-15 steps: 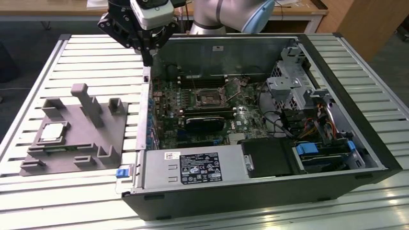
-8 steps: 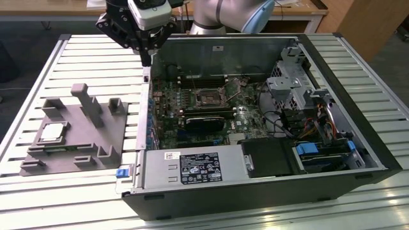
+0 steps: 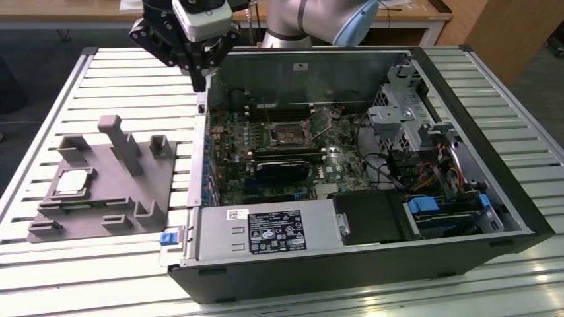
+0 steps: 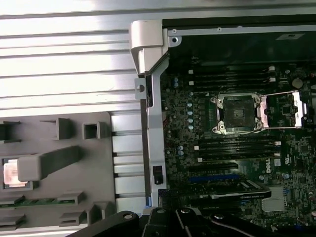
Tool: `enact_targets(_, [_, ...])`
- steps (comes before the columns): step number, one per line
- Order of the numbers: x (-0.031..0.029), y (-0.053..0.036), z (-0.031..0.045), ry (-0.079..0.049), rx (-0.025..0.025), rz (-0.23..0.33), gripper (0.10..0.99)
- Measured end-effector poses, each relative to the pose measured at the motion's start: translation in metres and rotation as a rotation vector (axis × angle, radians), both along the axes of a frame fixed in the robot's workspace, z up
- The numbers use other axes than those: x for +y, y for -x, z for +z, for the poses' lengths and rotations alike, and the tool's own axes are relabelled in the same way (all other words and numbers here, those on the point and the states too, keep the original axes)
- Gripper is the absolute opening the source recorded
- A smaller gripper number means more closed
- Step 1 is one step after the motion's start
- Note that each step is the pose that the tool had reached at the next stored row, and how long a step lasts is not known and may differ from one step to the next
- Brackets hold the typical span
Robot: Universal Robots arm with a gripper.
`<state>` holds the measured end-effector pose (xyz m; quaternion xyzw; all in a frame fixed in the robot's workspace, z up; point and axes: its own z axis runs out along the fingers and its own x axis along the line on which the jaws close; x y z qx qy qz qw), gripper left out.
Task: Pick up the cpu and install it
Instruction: 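Reach for the cpu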
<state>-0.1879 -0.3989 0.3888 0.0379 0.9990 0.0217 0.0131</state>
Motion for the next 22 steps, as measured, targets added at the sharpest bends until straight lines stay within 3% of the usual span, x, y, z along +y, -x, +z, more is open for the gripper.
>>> enact_targets(22, [0.0000, 0.0117, -0.0013, 0.000, 0.0000, 0.000, 0.106])
